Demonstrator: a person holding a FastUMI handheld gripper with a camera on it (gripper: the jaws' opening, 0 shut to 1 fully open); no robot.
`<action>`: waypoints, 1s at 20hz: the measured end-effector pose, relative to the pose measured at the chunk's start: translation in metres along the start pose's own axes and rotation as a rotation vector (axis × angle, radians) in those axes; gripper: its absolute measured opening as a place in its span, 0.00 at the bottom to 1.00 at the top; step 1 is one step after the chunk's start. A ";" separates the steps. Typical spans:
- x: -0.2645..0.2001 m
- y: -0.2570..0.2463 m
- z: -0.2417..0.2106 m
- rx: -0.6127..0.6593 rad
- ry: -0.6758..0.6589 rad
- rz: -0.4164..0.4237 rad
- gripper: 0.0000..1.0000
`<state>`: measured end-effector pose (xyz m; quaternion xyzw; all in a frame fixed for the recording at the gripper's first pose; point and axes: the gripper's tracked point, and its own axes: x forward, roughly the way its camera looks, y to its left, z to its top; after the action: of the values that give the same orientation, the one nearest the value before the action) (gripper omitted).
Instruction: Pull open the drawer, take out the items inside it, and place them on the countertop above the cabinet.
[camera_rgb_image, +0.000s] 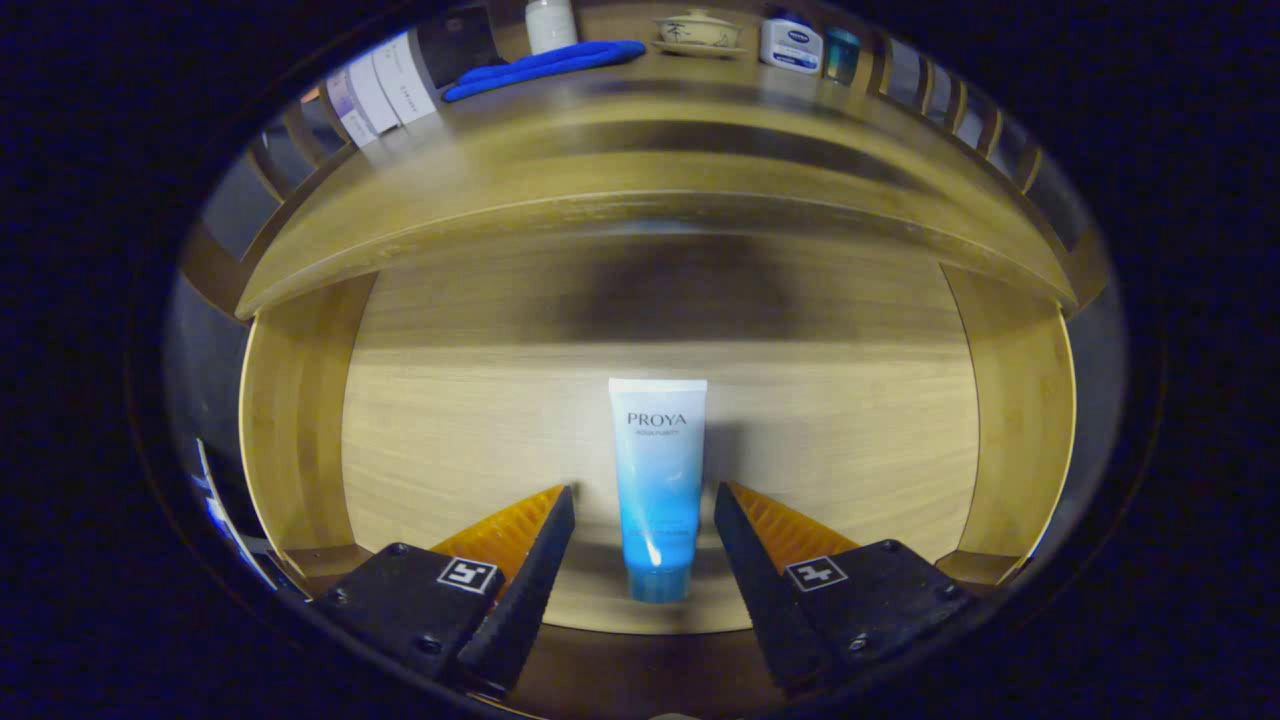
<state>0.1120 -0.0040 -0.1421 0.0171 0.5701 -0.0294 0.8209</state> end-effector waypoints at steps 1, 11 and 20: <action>0.001 -0.002 -0.001 0.002 0.005 -0.006 0.88; 0.005 -0.003 -0.003 0.037 0.007 0.010 0.46; -0.038 0.001 -0.007 -0.003 -0.056 0.059 0.43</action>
<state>0.0920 -0.0015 -0.1094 0.0318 0.5462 -0.0048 0.8371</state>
